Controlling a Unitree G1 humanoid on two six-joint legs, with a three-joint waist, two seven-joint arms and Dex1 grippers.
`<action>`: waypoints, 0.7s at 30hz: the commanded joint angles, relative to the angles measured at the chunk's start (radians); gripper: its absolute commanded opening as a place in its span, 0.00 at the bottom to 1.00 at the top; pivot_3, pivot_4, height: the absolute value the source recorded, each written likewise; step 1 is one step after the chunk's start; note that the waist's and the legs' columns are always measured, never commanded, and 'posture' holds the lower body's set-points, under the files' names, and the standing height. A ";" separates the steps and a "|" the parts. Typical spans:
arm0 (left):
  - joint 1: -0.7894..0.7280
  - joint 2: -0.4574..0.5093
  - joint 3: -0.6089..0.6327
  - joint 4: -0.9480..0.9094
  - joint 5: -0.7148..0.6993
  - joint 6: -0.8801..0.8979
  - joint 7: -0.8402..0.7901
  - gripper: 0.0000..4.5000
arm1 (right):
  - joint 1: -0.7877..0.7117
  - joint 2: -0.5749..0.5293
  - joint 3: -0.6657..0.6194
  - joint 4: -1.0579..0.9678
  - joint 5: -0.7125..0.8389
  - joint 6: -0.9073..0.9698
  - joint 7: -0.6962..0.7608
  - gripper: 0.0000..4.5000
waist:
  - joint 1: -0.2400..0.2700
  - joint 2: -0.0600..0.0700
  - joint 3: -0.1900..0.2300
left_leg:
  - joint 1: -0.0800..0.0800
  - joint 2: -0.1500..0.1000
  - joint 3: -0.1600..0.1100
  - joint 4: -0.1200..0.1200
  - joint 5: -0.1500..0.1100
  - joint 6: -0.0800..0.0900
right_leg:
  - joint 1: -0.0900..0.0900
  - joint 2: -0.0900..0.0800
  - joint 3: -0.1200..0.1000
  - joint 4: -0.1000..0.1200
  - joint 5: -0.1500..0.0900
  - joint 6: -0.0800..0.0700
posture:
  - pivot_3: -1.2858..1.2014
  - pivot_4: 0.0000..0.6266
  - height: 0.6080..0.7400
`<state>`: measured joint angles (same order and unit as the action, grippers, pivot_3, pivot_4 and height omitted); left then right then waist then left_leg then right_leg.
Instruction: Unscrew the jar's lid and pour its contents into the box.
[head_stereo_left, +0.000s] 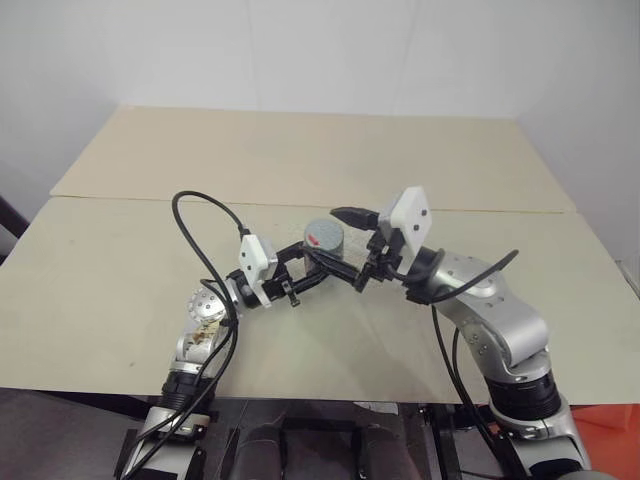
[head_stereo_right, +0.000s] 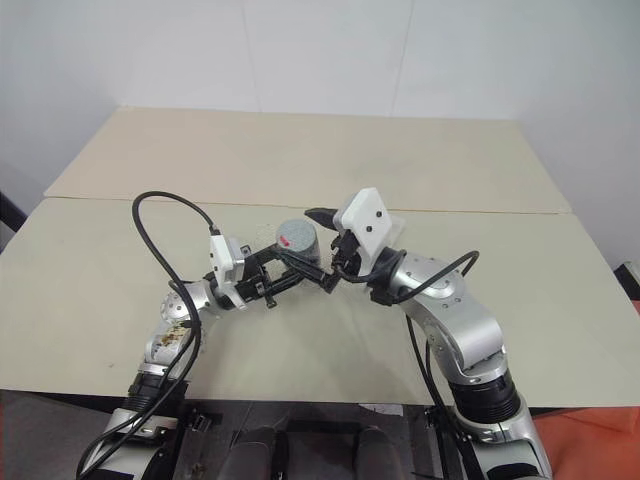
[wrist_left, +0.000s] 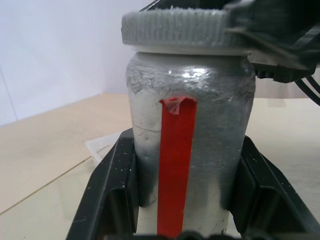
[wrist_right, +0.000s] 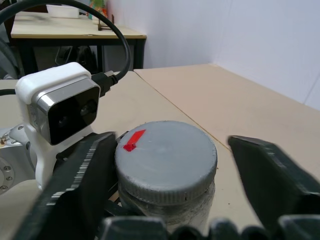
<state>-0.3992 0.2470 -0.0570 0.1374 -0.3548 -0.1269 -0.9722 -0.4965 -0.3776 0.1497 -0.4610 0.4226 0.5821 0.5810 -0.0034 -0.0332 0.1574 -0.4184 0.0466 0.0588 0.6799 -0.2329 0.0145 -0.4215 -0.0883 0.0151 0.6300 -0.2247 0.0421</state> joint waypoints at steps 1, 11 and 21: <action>-0.009 -0.001 -0.002 -0.016 -0.005 -0.017 -0.002 0.43 | -0.010 0.002 -0.013 -0.024 -0.004 -0.025 0.000 0.63 | 0.000 0.000 0.000 | 0.000 0.000 0.000 0.000 0.000 0.000 | 0.000 0.000 0.000 0.000 0.000 0.000 | 0.52 0.24 1.00; -0.012 0.005 -0.006 -0.001 0.004 -0.027 -0.010 0.43 | -0.011 0.009 -0.034 -0.034 0.029 0.007 0.004 0.61 | 0.000 0.000 0.000 | 0.000 0.000 0.000 0.000 0.000 0.000 | 0.000 0.000 0.000 0.000 0.000 0.000 | 0.52 0.24 1.00; -0.017 0.010 -0.017 0.030 0.032 -0.064 -0.018 0.43 | -0.042 0.042 -0.118 -0.075 0.210 0.104 -0.012 0.61 | 0.000 0.000 0.000 | 0.000 0.000 0.000 0.000 0.000 0.000 | 0.000 0.000 0.000 0.000 0.000 0.000 | 0.52 0.24 1.00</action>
<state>-0.4025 0.2582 -0.0674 0.1805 -0.3261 -0.1680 -0.9889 -0.5192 -0.3416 0.0658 -0.4952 0.5889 0.6716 0.5836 -0.0034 -0.0332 0.1574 -0.4184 0.0468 0.0585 0.6798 -0.2329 0.0145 -0.4215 -0.0882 0.0150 0.6300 -0.2247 0.0421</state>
